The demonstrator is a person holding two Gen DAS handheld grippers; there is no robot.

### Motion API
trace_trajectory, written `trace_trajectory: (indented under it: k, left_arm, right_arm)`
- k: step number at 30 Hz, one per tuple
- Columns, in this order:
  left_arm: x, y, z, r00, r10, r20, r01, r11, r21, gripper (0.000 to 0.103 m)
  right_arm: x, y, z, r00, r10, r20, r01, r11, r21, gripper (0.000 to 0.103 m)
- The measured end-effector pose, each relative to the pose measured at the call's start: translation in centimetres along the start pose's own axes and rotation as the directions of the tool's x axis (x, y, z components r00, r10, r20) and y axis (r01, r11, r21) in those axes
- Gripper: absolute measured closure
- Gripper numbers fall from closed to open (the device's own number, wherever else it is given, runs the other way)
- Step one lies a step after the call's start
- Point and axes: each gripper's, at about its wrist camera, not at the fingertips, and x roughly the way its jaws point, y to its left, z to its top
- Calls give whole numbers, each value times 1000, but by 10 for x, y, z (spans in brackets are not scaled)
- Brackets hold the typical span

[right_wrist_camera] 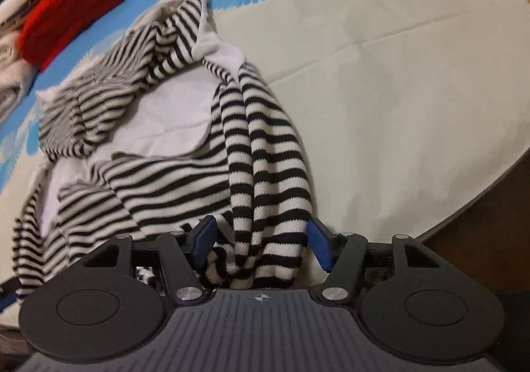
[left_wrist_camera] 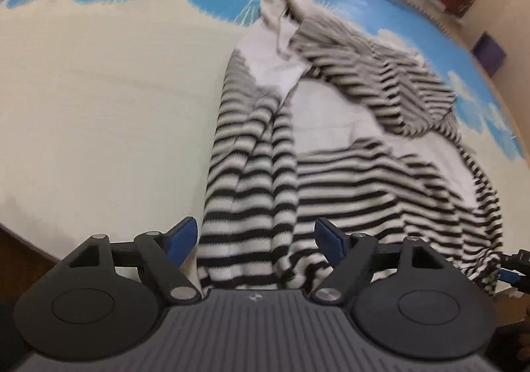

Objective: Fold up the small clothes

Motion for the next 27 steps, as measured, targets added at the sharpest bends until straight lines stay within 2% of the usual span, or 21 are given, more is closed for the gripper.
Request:
trace_trajectory:
  k: [3, 6, 8, 9, 10, 11, 12, 14, 19, 21, 23, 25, 27]
  left_arm:
    - [13, 7, -1, 999, -5, -44, 3, 998, -60, 21]
    - [19, 6, -1, 999, -1, -44, -2, 998, -64, 23]
    - [19, 4, -2, 1000, 5, -30, -7, 999, -48, 28]
    - [19, 3, -3, 1000, 6, -27, -7, 999, -35, 42]
    - [19, 1, -2, 1000, 9, -28, -9, 1000, -23, 61]
    - [18, 1, -2, 1000, 8, -30, -8, 1000, -15, 72]
    - [18, 2, -2, 999, -3, -37, 3, 1000, -16, 91]
    - [11, 3, -1, 1000, -17, -21, 17, 999, -33, 93]
    - [-18, 3, 2, 997, -53, 60, 55, 998, -41, 93]
    - [-14, 4, 0, 998, -45, 35, 47, 998, -44, 93]
    - [-3, 7, -2, 999, -30, -23, 29, 998, -58, 89]
    - [9, 12, -6, 996, -21, -81, 14, 996, -86, 75]
    - [11, 13, -5, 996, -20, -86, 12, 995, -97, 71]
  right_arm:
    - [9, 3, -2, 1000, -24, -12, 24, 999, -21, 41]
    - [12, 3, -5, 999, -36, -12, 35, 999, -23, 41]
    - [12, 4, -7, 999, -39, -7, 39, 999, -29, 42]
    - [11, 3, -8, 999, -39, -5, 39, 999, -29, 45]
    - [11, 2, -9, 999, -37, -3, 37, 999, -25, 50]
    - [10, 1, -9, 999, -35, -4, 34, 999, -19, 64]
    - [10, -1, -9, 1000, -25, -7, 25, 1000, -12, 77]
    - [7, -4, -9, 1000, 10, -10, -10, 1000, 3, 92]
    - [-18, -5, -6, 995, 37, 89, -38, 999, 15, 94]
    - [-24, -7, -6, 994, 39, 102, -42, 999, 24, 94]
    - [-20, -9, -7, 997, 27, 66, -29, 999, 27, 93]
    - [-9, -10, -9, 1000, 8, 2, -8, 1000, 30, 88]
    - [-1, -12, -13, 999, -26, -37, 27, 999, 29, 66]
